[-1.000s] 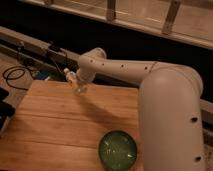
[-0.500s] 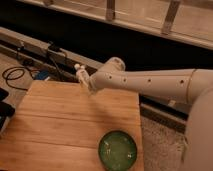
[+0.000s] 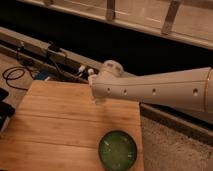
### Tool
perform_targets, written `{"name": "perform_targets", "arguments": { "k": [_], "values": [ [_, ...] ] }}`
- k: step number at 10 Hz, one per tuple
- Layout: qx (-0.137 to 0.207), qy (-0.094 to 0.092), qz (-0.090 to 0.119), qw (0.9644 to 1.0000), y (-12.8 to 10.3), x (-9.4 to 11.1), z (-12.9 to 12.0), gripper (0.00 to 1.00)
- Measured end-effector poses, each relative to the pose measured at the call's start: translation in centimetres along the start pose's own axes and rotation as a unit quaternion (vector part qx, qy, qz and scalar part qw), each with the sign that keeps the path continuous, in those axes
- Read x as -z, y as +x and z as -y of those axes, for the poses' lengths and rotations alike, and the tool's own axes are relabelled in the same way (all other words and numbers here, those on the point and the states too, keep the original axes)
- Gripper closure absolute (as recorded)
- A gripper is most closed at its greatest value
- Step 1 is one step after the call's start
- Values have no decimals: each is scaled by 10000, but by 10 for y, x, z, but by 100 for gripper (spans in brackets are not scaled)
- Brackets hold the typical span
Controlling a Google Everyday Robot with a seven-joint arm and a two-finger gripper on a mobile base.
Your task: Place the bottle in the ceramic bowl
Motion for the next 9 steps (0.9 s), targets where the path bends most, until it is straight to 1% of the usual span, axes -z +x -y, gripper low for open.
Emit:
{"name": "perform_targets", "arguments": {
  "k": [1,2,3,4,5,6,7,8,9],
  "values": [
    [-179,79,-247,9995,7,4,3,100],
    [-506,158,-564,9970,15,9,14,100],
    [-856,203,-822,9927,25,12,28,100],
    [-1162,224,-1017,9878,36,15,40,100],
    [-1420,248,-1114,9833,45,19,48,100],
    [-1608,283,-1103,9804,53,25,53,100],
    [-1761,308,-1009,9787,63,33,54,100],
    [-1939,335,-780,9773,75,46,55,100],
    [-2040,351,-631,9763,82,53,55,100]
  ]
}}
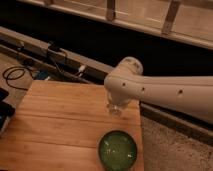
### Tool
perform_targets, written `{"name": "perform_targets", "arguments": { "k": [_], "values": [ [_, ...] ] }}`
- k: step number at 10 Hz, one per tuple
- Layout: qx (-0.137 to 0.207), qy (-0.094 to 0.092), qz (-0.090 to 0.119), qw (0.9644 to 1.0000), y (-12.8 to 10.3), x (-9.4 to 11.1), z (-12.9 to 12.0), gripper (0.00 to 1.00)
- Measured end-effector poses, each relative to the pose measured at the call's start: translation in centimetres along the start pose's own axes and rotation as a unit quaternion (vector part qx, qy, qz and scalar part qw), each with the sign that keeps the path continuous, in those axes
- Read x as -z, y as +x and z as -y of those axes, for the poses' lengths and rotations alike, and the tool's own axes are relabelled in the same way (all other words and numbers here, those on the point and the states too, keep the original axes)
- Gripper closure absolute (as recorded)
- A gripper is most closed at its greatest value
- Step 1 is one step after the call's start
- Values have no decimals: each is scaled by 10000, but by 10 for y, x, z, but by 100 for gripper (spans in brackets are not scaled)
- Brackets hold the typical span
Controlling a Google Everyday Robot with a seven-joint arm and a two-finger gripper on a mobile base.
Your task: Place the bottle in the ceramic bowl
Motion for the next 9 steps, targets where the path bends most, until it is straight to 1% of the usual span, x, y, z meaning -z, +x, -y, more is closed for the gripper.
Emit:
{"name": "perform_targets", "arguments": {
  "k": [1,2,6,7,8,9],
  "values": [
    [-102,-36,161,9998,9,6,3,100],
    [-123,-44,197,9997,12,8,3,100],
    [-113,-43,190,9997,12,7,2,100],
    [-169,-84,151,9997,12,5,1,100],
    [-300,-109,89,9995,12,0,9,100],
    [-445,-114,35,9989,16,-3,22,100]
  ]
}}
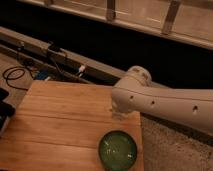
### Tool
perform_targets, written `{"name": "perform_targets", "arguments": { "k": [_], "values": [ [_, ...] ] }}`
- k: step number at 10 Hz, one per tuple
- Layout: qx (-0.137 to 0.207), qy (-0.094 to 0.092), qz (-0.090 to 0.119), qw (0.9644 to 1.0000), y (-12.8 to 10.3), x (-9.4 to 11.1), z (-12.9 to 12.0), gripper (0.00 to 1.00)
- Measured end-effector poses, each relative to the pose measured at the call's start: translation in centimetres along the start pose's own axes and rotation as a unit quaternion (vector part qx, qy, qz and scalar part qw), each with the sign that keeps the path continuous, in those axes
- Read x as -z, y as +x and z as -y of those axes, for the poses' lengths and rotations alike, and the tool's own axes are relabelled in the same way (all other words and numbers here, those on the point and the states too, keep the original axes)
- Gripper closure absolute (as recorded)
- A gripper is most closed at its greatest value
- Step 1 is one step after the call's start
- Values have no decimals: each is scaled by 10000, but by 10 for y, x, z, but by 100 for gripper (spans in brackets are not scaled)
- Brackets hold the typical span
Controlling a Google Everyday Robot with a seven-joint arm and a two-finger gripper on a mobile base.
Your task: Place the bottle in the ceramic bowl
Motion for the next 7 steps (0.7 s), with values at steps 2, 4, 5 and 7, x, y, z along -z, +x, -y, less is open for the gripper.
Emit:
{"name": "perform_targets", "arguments": {
  "k": [2,4,5,7],
  "values": [
    [-268,71,-81,9996,13,-1,30,100],
    [-398,99,-144,9991,22,-4,41,100],
    [-436,94,-185,9988,28,-7,41,100],
    [-460,28,-273,9986,42,-16,36,100]
  ]
}}
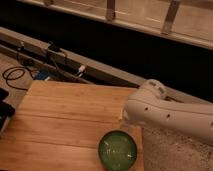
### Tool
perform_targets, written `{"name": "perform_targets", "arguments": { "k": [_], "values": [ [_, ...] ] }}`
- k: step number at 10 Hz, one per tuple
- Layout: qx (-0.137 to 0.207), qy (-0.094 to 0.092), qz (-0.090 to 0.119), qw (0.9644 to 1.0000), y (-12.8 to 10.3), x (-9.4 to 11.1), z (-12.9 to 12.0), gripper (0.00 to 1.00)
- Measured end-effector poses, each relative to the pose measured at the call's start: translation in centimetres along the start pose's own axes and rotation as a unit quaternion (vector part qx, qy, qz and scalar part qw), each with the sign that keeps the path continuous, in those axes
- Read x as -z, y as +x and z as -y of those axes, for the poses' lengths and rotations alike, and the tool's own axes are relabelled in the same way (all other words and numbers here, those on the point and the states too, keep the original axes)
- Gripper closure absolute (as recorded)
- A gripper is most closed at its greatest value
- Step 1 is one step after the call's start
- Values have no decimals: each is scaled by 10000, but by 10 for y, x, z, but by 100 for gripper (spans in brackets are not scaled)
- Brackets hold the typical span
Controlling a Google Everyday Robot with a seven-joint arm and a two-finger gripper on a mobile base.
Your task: Place the bottle in the ceramic bowl
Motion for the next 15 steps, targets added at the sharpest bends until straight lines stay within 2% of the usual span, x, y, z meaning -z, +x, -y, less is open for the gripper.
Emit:
{"name": "perform_targets", "arguments": {
  "k": [3,5,11,14,15],
  "values": [
    [53,-49,-132,9999,34,-10,-14,100],
    [58,-2,-274,9996,42,-17,-16,100],
    [51,66,-331,9994,41,-20,-16,100],
    [-63,198,-533,9984,35,-40,-4,100],
    [-136,233,-675,9974,44,-49,4,100]
  ]
}}
